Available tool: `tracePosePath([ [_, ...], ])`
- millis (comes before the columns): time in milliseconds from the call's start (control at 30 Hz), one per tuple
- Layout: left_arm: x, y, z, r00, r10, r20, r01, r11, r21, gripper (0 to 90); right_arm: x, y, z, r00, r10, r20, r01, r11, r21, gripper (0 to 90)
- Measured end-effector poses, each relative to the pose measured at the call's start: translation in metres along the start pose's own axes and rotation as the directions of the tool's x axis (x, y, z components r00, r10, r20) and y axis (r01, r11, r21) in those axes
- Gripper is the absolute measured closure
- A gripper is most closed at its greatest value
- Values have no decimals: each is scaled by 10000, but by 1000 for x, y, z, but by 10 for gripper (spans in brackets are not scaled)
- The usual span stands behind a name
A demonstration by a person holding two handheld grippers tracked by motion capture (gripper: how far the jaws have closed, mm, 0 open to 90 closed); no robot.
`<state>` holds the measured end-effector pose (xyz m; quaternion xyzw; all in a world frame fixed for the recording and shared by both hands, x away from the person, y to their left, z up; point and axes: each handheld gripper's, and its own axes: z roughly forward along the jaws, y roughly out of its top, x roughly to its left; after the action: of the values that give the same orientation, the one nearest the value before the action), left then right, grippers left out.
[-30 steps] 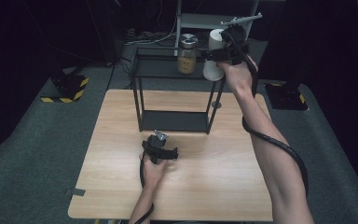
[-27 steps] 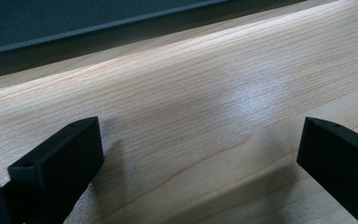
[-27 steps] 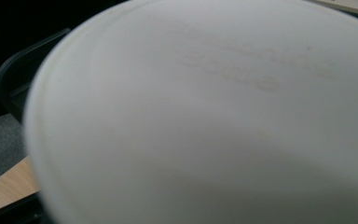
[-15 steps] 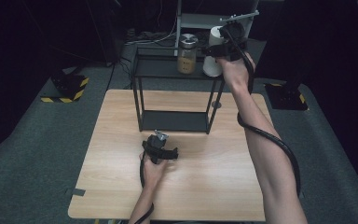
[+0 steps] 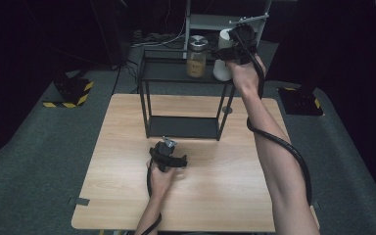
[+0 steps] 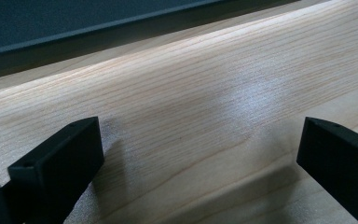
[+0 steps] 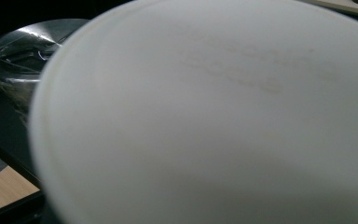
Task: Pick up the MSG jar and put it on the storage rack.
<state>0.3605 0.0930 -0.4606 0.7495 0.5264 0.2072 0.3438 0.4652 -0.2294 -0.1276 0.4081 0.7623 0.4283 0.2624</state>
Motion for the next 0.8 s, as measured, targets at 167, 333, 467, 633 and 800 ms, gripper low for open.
tracePosePath([
  [167,-1,0,0,10000,33,-37,-33,10000,18,4,-2,-2,0,10000,61,-70,-61,10000,-72,338],
  [333,-1,0,0,10000,17,-19,-17,10000,6,5,-1,-2,0,10000,95,-25,-95,9999,-56,337],
  [467,0,0,0,10000,5,-8,-5,10000,-2,5,1,-2,1,9999,121,60,-121,9999,-51,333],
  [633,-2,1,0,9999,120,-93,-119,9999,76,6,8,-2,0,9995,30,324,-28,10000,-65,274],
  [800,-3,1,0,9998,122,-125,-122,9999,66,6,9,-3,-3,9986,103,516,-100,9999,-70,174],
])
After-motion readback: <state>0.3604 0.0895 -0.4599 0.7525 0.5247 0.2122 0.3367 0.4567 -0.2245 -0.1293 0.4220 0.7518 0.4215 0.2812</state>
